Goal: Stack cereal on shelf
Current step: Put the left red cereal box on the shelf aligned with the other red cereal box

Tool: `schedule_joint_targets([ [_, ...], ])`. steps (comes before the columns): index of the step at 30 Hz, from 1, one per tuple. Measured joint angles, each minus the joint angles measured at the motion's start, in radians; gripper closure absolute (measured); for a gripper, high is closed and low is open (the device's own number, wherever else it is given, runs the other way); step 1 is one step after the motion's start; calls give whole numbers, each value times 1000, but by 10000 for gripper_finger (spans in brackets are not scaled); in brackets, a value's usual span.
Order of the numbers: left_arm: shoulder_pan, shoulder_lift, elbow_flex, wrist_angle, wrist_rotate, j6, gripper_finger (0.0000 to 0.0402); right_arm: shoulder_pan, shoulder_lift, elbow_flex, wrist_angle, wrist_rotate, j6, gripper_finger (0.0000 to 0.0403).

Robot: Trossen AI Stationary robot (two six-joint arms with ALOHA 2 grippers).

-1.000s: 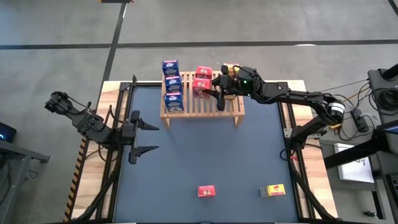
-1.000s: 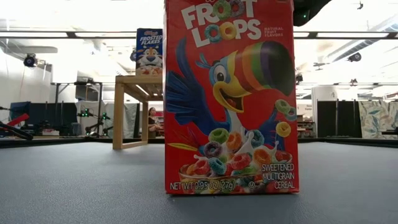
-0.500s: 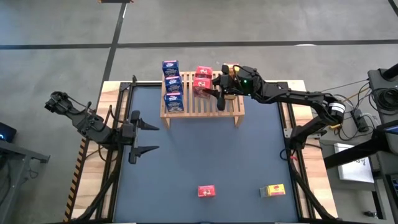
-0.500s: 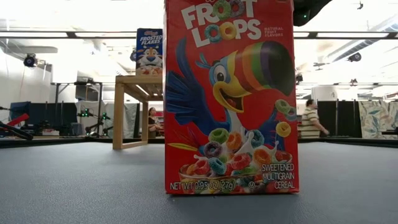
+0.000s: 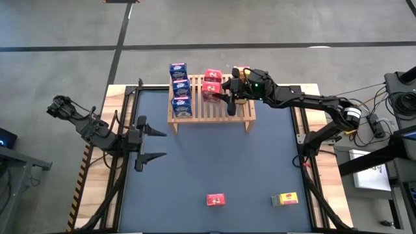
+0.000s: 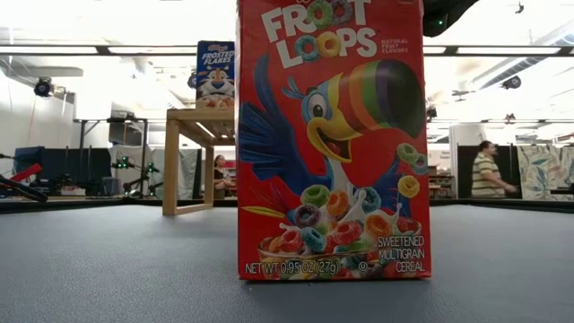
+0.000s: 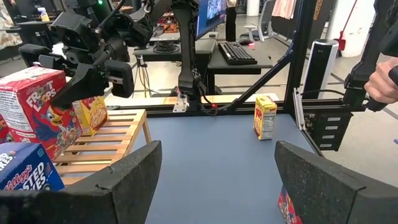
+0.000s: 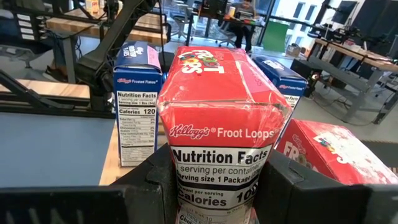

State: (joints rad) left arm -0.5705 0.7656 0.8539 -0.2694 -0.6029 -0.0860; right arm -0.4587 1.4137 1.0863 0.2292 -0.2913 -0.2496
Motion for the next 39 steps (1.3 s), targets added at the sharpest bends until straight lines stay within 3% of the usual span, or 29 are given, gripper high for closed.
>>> schedule_joint_targets([
  [39, 1, 0, 0, 0, 0, 17, 107, 26, 22, 41, -12, -5, 8, 264],
])
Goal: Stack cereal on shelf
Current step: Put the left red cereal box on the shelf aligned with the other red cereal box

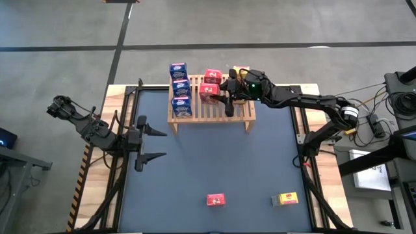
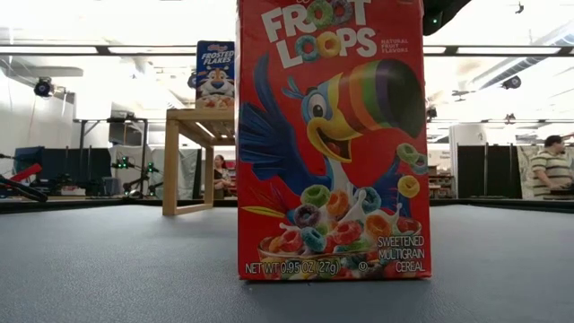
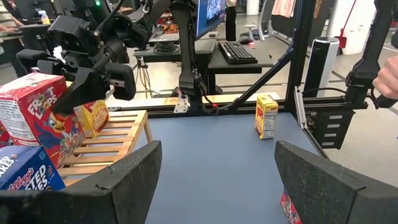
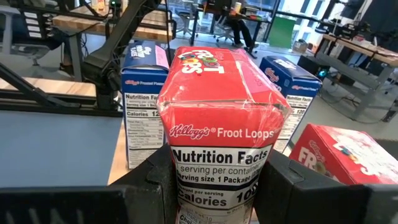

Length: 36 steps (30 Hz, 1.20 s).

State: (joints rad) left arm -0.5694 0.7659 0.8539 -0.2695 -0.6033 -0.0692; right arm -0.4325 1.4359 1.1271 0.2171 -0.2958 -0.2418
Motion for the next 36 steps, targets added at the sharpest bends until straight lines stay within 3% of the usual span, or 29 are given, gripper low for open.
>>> schedule_joint_targets([
  [36, 0, 1, 0, 0, 0, -3, 107, 3, -40, -3, -10, -1, -18, 264],
])
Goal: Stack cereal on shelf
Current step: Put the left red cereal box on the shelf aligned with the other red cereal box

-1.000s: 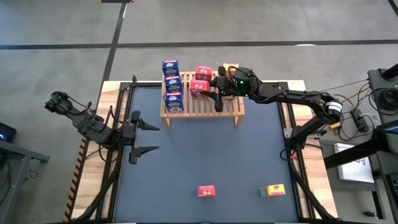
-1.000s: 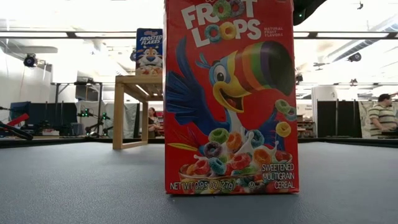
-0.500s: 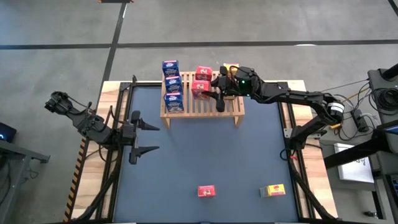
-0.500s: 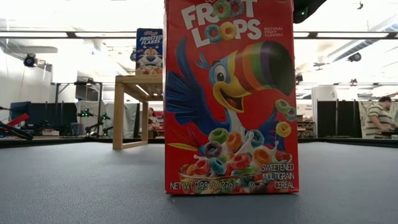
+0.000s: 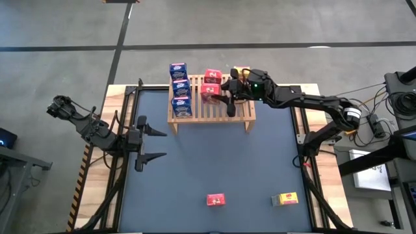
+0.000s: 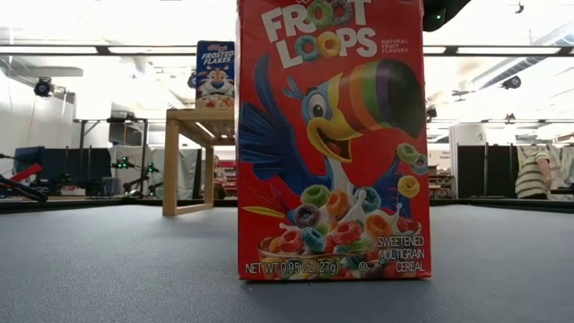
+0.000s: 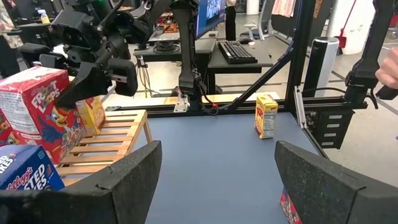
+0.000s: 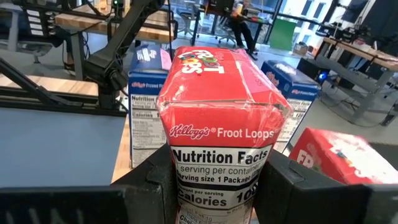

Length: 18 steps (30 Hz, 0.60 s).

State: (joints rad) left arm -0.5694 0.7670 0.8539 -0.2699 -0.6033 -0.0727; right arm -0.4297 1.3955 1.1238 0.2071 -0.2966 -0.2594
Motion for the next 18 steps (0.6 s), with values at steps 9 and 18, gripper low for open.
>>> schedule_joint_targets([
  [9, 0, 0, 0, 0, 0, 0, 107, 0, -31, 0, 3, 0, -2, 264],
  [18, 0, 0, 0, -1, 0, 0, 107, 12, -54, 1, 15, -103, 45, 264],
])
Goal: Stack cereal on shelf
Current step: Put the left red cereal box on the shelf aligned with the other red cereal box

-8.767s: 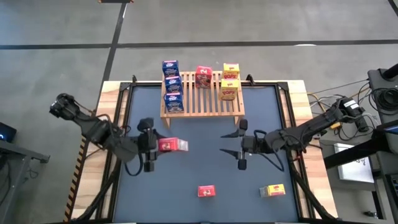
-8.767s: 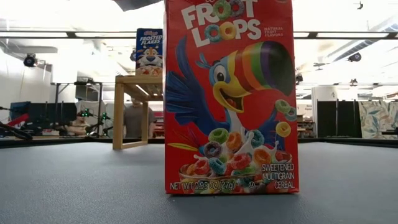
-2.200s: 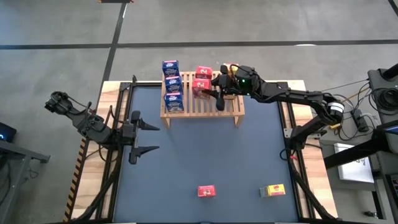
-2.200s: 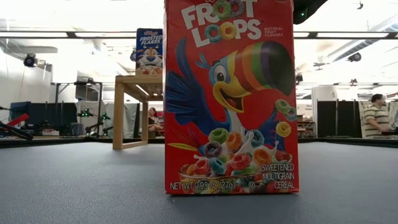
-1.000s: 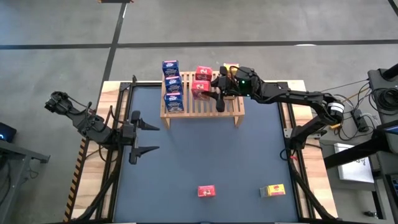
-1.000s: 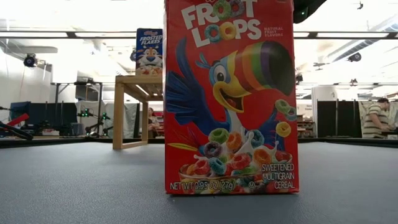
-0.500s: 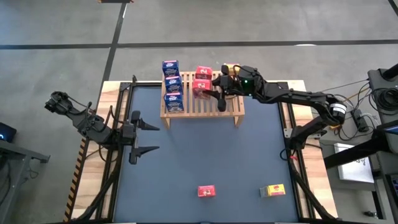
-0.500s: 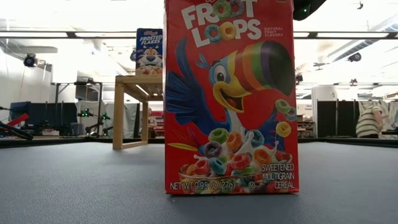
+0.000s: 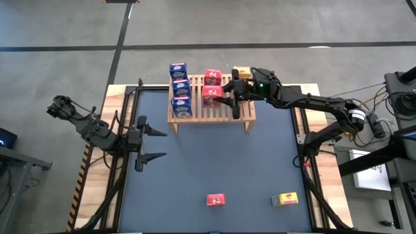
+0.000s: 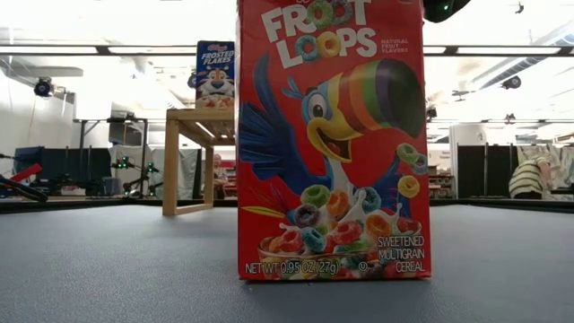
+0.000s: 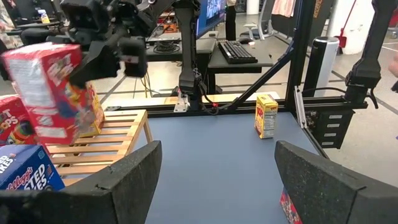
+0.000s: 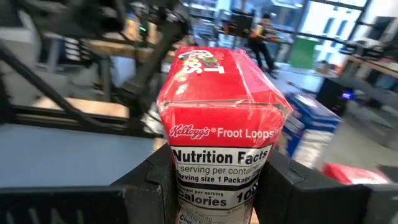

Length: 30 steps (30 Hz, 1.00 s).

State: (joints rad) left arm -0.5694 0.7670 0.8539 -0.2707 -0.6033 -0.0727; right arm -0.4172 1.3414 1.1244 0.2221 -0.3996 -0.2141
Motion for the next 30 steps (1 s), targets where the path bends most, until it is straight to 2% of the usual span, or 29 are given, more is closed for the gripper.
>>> schedule_joint_targets([
  [7, 0, 0, 0, 0, 0, -3, 107, 54, -6, 0, -60, -26, -32, 264],
  [12, 0, 0, 0, 0, 0, -5, 107, 54, 39, -1, -98, 38, -59, 264],
  [19, 0, 1, -7, -1, 0, -12, 107, 46, 91, 0, -46, 110, -106, 264],
  [30, 0, 2, -10, -8, 0, -14, 107, 22, 95, -2, -57, 114, -80, 264],
])
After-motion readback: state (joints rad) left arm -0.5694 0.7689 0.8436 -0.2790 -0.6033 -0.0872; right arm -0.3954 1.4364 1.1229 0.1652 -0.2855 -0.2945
